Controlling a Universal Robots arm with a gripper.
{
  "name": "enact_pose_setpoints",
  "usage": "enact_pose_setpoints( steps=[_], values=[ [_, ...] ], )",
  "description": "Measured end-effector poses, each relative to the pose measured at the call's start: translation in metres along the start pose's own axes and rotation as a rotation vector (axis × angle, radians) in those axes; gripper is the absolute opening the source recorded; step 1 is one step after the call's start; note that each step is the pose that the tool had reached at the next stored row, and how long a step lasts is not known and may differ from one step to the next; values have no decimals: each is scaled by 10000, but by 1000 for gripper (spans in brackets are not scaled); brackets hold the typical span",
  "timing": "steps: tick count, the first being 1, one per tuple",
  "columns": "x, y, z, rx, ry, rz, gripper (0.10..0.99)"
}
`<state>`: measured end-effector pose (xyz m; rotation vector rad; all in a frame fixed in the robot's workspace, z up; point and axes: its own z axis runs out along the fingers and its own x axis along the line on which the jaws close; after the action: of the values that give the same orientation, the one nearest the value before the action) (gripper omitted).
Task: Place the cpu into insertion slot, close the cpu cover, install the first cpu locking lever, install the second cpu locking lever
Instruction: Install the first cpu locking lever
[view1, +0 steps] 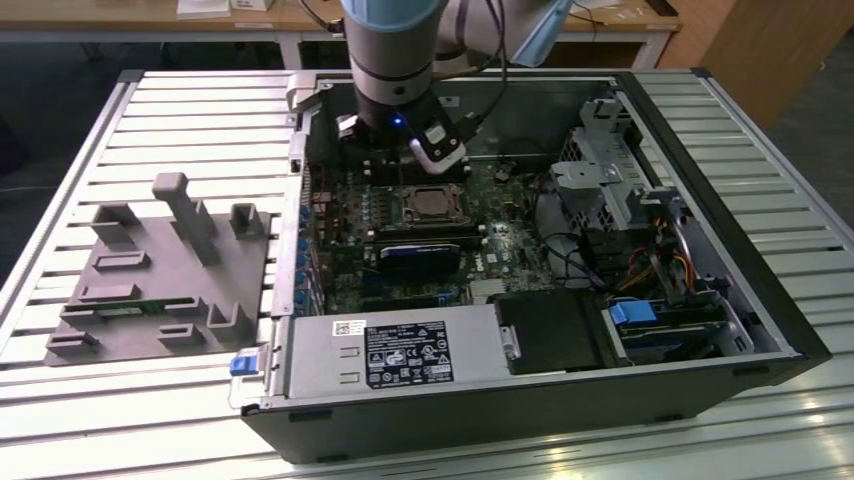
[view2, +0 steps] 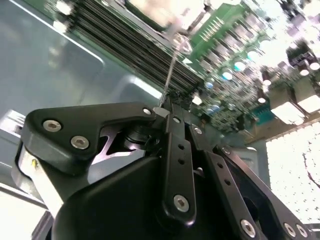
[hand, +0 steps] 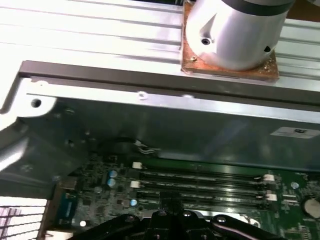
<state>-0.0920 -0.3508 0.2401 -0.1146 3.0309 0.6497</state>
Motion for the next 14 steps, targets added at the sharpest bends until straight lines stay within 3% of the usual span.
enact_pose_setpoints(
  steps=[8, 12, 14],
  values=[
    [-344, -28, 8, -2, 27, 12, 106],
    [-363, -29, 7, 75, 55, 21, 106],
    [-361, -32, 14, 121, 9, -2, 106]
  ],
)
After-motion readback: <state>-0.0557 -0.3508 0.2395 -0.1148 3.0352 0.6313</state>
